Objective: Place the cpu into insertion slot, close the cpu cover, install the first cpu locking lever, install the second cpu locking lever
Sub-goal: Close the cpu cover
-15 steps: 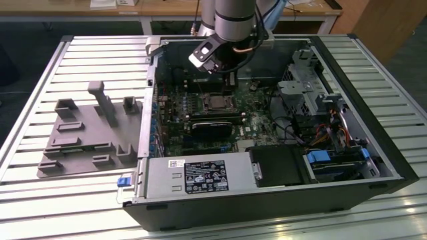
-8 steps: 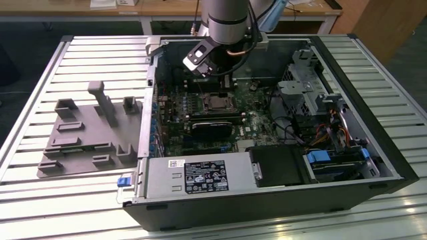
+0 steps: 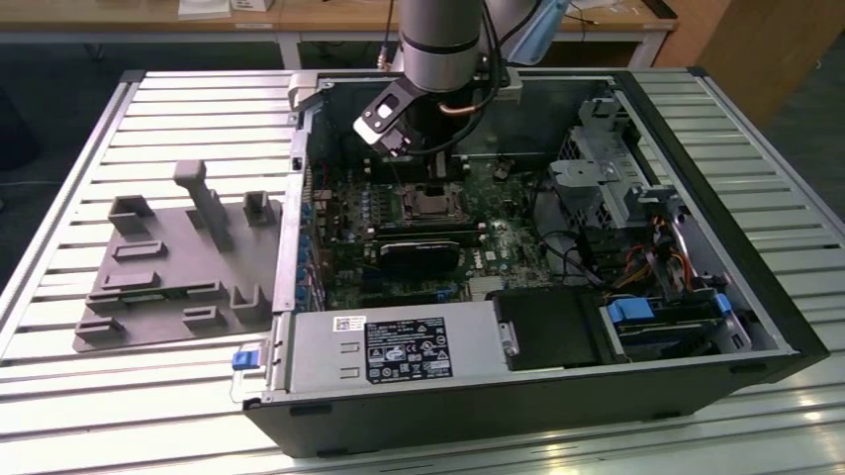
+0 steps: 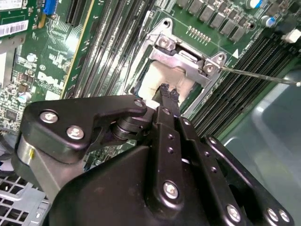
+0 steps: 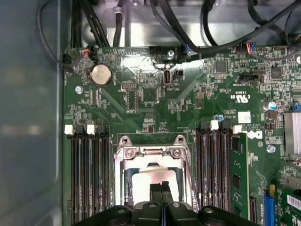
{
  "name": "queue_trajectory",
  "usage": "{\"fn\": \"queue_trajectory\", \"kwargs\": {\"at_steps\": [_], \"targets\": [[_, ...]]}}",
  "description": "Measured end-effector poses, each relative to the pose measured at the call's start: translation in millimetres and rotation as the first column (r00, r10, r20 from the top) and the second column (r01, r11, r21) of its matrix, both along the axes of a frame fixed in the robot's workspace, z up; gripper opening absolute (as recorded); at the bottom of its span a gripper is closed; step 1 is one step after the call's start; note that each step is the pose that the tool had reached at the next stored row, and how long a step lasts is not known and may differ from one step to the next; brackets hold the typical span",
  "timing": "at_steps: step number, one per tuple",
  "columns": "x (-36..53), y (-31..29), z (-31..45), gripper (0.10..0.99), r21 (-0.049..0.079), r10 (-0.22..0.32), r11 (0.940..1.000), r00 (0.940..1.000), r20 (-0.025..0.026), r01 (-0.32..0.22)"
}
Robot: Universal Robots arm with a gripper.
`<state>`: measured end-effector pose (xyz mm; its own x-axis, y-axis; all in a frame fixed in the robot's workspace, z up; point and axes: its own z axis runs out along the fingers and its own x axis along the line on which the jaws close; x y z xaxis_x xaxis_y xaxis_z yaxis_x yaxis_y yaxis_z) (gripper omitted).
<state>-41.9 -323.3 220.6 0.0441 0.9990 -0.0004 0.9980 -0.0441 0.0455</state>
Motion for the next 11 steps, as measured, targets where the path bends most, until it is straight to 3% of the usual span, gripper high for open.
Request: {"fn": "queue_trajectory", "kwargs": {"at_steps": [5,11], "targets": [[-0.1,0.0,-0.1,0.102,0.000,0.014,0.9999,0.9999,0.0002,-0.014],[-0.1,0.0,-0.6,0.102,0.000,0.120,0.9928,0.9928,0.0002,-0.120]]}}
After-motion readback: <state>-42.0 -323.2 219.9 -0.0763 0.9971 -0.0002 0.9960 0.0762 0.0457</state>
